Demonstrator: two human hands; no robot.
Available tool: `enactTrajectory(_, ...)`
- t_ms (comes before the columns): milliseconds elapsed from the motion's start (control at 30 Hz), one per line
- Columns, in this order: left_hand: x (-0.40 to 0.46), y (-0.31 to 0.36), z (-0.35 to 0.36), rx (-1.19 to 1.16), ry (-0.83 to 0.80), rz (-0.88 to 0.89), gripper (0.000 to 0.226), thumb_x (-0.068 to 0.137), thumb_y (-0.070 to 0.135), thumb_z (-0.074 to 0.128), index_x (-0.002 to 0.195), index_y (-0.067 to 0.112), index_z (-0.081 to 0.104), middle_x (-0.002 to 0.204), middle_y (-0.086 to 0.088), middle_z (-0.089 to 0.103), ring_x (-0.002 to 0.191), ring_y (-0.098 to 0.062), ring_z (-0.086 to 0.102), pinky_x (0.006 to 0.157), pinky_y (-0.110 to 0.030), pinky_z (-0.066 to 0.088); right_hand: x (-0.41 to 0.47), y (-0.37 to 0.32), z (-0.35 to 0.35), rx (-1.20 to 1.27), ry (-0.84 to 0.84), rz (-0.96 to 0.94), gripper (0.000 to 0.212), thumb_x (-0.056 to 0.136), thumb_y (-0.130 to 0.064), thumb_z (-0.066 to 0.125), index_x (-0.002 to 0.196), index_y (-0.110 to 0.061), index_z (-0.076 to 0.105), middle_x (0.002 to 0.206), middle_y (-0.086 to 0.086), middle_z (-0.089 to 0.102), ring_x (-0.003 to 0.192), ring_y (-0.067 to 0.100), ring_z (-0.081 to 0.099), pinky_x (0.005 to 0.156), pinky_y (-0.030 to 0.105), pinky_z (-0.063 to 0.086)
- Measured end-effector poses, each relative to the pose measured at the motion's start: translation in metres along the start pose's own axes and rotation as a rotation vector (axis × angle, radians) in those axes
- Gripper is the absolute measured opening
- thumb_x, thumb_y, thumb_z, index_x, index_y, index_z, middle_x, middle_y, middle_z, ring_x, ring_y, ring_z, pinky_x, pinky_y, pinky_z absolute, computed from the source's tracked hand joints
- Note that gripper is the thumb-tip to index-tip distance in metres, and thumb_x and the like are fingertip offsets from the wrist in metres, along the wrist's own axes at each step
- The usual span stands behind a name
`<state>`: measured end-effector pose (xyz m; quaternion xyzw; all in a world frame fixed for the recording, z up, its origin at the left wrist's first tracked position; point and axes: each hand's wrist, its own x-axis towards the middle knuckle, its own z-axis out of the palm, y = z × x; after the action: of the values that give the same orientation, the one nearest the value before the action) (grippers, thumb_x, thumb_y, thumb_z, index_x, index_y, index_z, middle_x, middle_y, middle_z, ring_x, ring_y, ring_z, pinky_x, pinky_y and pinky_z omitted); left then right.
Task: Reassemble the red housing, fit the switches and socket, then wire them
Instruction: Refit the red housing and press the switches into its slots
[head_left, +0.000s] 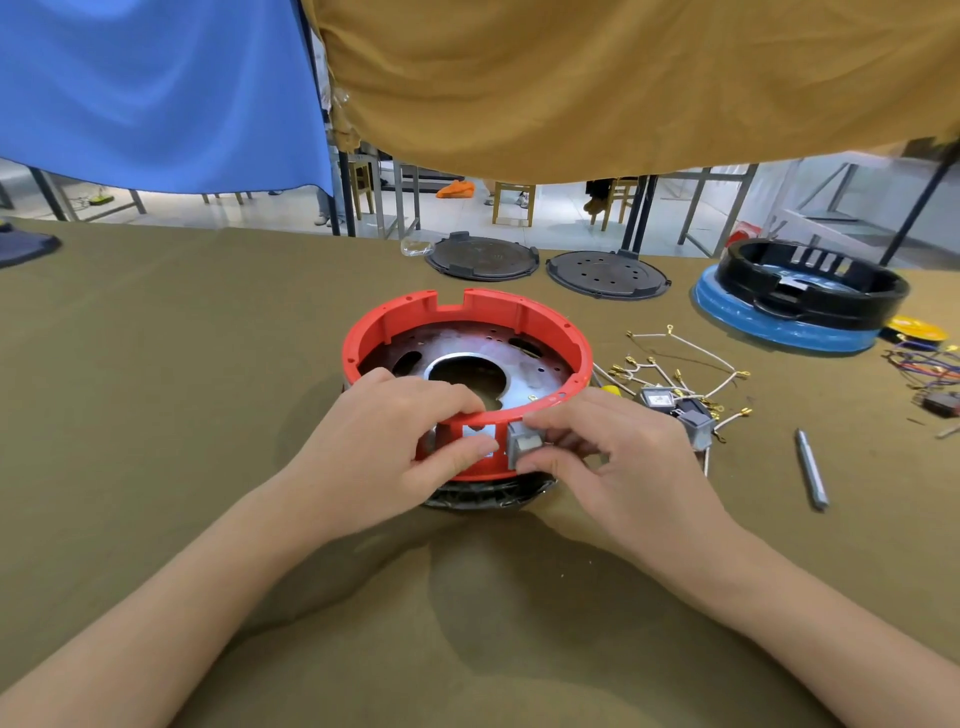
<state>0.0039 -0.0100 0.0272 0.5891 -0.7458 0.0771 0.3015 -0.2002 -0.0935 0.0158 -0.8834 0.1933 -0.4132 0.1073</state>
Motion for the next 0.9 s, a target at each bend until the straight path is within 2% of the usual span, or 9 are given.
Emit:
enactTrajectory(67, 0.000, 0.001, 0.001, -0.008, 0.008, -0.009, 0.039, 0.087, 0.062, 0.048, 0.092, 0.027, 0.065, 0.069, 0.016, 0.058, 0.064, -0.005, 0.053, 0.069, -0.032, 0.042, 0.002, 0.002, -0.002, -0.069, -0.005, 0.006, 0.024, 0.074, -0.018, 0.085, 0.095, -0.012, 0.076, 0.088, 0.000, 0.067, 0.081, 0.013, 0.060, 0.072, 0.032, 0.052)
enactTrajectory(133, 0.000, 0.003, 0.004, 0.012, 0.029, -0.014, 0.043, 0.082, 0.068, 0.050, 0.086, 0.027, 0.063, 0.065, 0.014, 0.056, 0.061, -0.006, 0.051, 0.067, -0.031, 0.041, 0.005, 0.004, -0.005, -0.137, -0.037, 0.014, 0.035, 0.073, -0.022, 0.086, 0.104, -0.011, 0.075, 0.102, 0.002, 0.065, 0.097, 0.017, 0.057, 0.085, 0.028, 0.047)
enactTrajectory(233, 0.002, 0.004, 0.008, 0.062, 0.056, -0.024, 0.047, 0.080, 0.072, 0.050, 0.080, 0.026, 0.059, 0.060, 0.012, 0.050, 0.059, -0.006, 0.046, 0.067, -0.034, 0.041, 0.012, 0.005, -0.010, -0.100, -0.173, 0.036, 0.046, 0.075, -0.026, 0.083, 0.118, -0.013, 0.072, 0.118, 0.000, 0.067, 0.116, 0.017, 0.054, 0.101, 0.029, 0.042)
enactTrajectory(300, 0.003, 0.003, 0.009, 0.074, 0.055, -0.027, 0.048, 0.083, 0.072, 0.048, 0.077, 0.025, 0.056, 0.058, 0.011, 0.047, 0.058, -0.006, 0.045, 0.068, -0.035, 0.041, 0.016, 0.005, -0.012, -0.066, -0.225, 0.063, 0.044, 0.076, -0.027, 0.083, 0.117, -0.016, 0.073, 0.115, -0.004, 0.069, 0.112, 0.015, 0.058, 0.099, 0.031, 0.046)
enactTrajectory(433, 0.003, 0.003, 0.010, 0.087, 0.029, -0.025, 0.047, 0.086, 0.068, 0.045, 0.074, 0.023, 0.053, 0.057, 0.009, 0.047, 0.058, -0.009, 0.045, 0.069, -0.037, 0.042, 0.020, 0.006, -0.013, -0.075, -0.225, 0.059, 0.042, 0.072, -0.026, 0.085, 0.112, -0.017, 0.075, 0.109, -0.004, 0.071, 0.104, 0.016, 0.061, 0.091, 0.026, 0.046)
enactTrajectory(667, 0.002, 0.002, 0.009, 0.083, -0.017, -0.026, 0.043, 0.089, 0.064, 0.040, 0.077, 0.024, 0.050, 0.061, 0.011, 0.047, 0.061, -0.009, 0.045, 0.070, -0.038, 0.041, 0.020, 0.008, -0.007, -0.099, -0.175, 0.002, 0.038, 0.070, -0.026, 0.086, 0.104, -0.011, 0.077, 0.097, 0.001, 0.072, 0.092, 0.025, 0.063, 0.080, 0.041, 0.053)
enactTrajectory(900, 0.003, 0.001, 0.009, 0.073, -0.041, -0.053, 0.041, 0.089, 0.063, 0.035, 0.077, 0.027, 0.049, 0.062, 0.010, 0.047, 0.063, -0.009, 0.047, 0.070, -0.035, 0.037, 0.022, 0.009, -0.005, -0.104, -0.152, -0.018, 0.034, 0.069, -0.030, 0.084, 0.097, -0.012, 0.078, 0.087, -0.001, 0.069, 0.085, 0.025, 0.061, 0.072, 0.040, 0.053)
